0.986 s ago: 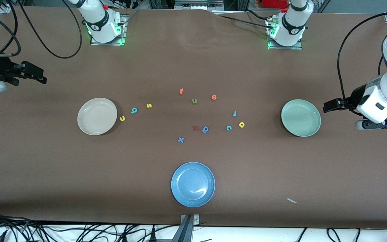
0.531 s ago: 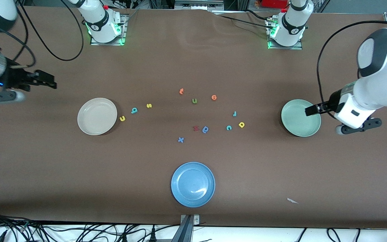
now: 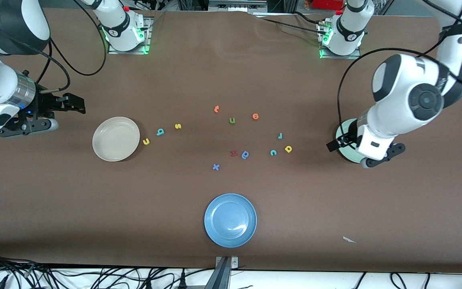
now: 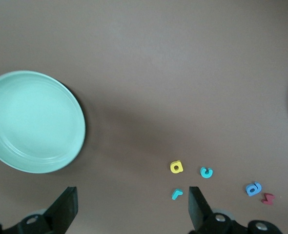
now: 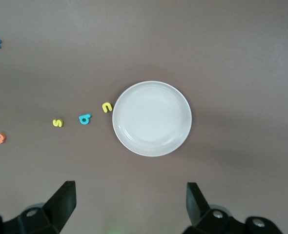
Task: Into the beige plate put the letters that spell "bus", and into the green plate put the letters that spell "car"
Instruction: 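Grasp the yellow a with the left gripper while the right gripper reaches letters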
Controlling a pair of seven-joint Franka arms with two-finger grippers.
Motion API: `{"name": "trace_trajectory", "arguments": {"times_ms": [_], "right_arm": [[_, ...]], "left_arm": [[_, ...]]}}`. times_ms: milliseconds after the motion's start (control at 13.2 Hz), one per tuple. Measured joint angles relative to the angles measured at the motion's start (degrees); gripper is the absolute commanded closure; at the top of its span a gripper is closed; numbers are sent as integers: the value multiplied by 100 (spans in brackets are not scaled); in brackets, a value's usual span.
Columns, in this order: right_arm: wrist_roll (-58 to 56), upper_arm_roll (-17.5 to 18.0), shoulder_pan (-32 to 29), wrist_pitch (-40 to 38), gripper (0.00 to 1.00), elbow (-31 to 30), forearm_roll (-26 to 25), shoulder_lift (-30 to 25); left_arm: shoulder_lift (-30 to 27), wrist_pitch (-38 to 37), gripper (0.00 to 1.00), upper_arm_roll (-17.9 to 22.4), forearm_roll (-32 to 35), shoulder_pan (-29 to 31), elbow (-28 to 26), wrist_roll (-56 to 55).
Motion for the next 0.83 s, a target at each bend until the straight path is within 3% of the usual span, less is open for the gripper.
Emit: {"name": "trace_trajectory", "arguments": {"times_ms": [379,834], "right_arm": [[166,314,8,364,0,-12,238,237],[412,626,11,1005,0,-367,250,295]], "left_arm": [[670,1116,0,-300,-1,-14,-292,-1584],[1463,1764,4,-480,-1,-304,-305,-2716]]}}
